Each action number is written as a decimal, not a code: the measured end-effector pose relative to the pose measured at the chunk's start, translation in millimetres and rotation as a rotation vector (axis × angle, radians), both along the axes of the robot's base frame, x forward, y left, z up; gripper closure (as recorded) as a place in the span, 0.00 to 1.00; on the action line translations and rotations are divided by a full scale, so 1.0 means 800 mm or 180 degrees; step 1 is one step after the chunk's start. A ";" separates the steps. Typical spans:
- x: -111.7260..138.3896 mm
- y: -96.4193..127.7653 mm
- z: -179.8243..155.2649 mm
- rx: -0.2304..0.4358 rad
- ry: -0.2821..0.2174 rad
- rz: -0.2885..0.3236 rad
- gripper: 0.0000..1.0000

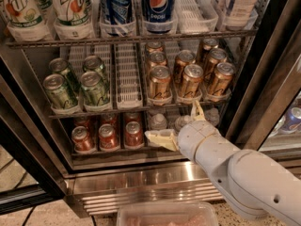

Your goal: Pick orange can from middle shelf of fridge

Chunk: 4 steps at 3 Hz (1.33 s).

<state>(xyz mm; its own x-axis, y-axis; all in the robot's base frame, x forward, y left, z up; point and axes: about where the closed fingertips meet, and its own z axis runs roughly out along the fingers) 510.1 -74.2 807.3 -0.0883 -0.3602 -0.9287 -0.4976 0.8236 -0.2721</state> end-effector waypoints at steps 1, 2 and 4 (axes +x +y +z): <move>0.011 0.006 0.001 0.0048 -0.0171 -0.0077 0.21; 0.021 0.007 0.002 0.0068 -0.0306 -0.0147 0.20; 0.036 0.006 0.008 0.0072 -0.0522 -0.0294 0.30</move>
Offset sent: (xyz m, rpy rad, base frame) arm 0.0266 0.0046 0.0014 0.0294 -0.1474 -0.0789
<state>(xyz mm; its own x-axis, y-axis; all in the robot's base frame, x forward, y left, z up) 539.1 -69.8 814.1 0.0332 -0.3363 -0.9412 -0.3700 0.8706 -0.3241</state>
